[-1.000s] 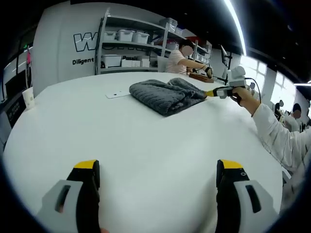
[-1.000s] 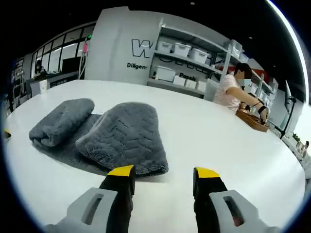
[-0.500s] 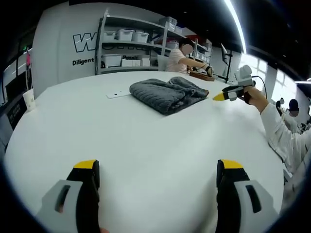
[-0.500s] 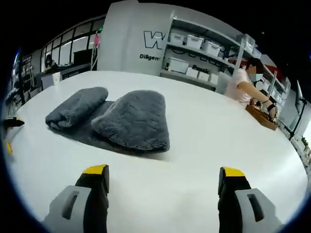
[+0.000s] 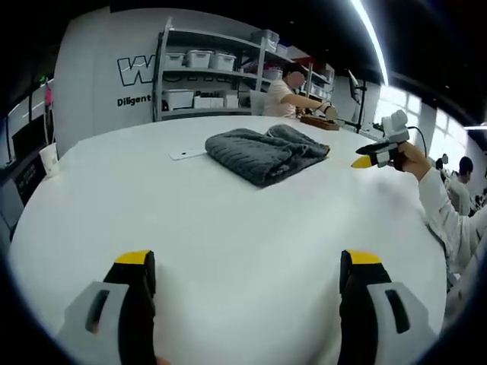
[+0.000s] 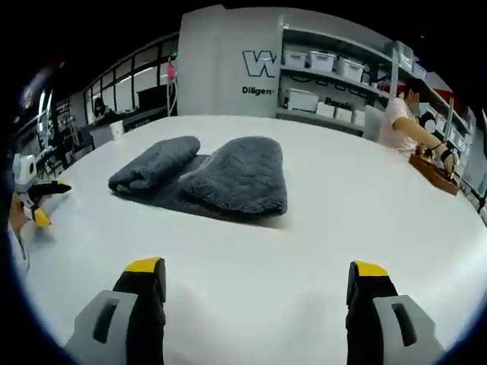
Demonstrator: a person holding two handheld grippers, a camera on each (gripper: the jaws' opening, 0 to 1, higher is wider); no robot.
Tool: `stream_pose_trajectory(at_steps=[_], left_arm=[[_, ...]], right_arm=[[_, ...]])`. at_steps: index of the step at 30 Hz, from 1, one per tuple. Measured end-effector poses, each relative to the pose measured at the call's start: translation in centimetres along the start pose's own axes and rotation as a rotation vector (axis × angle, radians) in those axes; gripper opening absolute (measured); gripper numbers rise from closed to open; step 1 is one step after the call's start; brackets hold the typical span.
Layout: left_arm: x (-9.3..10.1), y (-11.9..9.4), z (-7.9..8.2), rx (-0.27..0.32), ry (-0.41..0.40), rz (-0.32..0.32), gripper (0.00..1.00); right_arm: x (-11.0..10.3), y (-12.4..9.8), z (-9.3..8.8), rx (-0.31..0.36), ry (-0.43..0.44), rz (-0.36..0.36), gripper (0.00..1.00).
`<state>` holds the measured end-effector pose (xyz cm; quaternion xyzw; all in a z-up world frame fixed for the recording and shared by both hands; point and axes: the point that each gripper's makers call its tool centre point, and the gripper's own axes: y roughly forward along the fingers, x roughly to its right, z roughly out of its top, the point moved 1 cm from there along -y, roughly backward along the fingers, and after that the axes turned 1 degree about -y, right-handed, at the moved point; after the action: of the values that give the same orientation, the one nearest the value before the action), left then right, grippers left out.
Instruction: Open the folded towel by lifting each exposed corner and separating the folded layers until the towel lies flat within the target outline without major curled edges
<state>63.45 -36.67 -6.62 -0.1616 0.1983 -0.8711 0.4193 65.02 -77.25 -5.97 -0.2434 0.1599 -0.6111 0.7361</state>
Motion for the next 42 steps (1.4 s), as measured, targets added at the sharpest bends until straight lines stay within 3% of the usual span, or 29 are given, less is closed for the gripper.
stream_pose_trajectory(at_steps=[5, 13, 16, 22, 26, 31, 35, 42], left_arm=[[0.4, -0.3, 1.0, 0.026, 0.051, 0.016, 0.99], [0.7, -0.5, 1.6, 0.039, 0.085, 0.047, 0.99], [0.6, 0.0, 1.4, 0.033, 0.078, 0.056, 0.99], [0.9, 0.7, 1.3, 0.019, 0.081, 0.072, 0.99], [1.4, 2.0, 2.6, 0.047, 0.07, 0.087, 0.99], [4.3, 4.7, 5.1, 0.084, 0.116, 0.02, 0.99], [5.4, 6.5, 6.6, 0.067, 0.221, 0.042, 0.98], [7.8, 10.4, 8.7, 0.055, 0.257, 0.009, 0.96]], right_arm=[[-1.2, 0.2, -0.1, -0.01, -0.021, 0.043, 0.99], [-1.6, 0.6, 1.0, 0.058, -0.065, 0.084, 0.99], [-2.2, 0.3, 2.3, 0.126, -0.038, 0.12, 0.99], [-3.3, -0.5, 3.1, 0.154, -0.034, 0.165, 0.99], [-3.4, -0.5, 2.8, 0.142, -0.017, 0.182, 0.99], [-3.0, -0.6, 3.0, 0.163, -0.002, 0.184, 0.99], [-3.1, -0.4, 2.8, 0.163, 0.01, 0.198, 0.99], [-2.2, -0.5, 2.8, 0.173, 0.047, 0.188, 0.99]])
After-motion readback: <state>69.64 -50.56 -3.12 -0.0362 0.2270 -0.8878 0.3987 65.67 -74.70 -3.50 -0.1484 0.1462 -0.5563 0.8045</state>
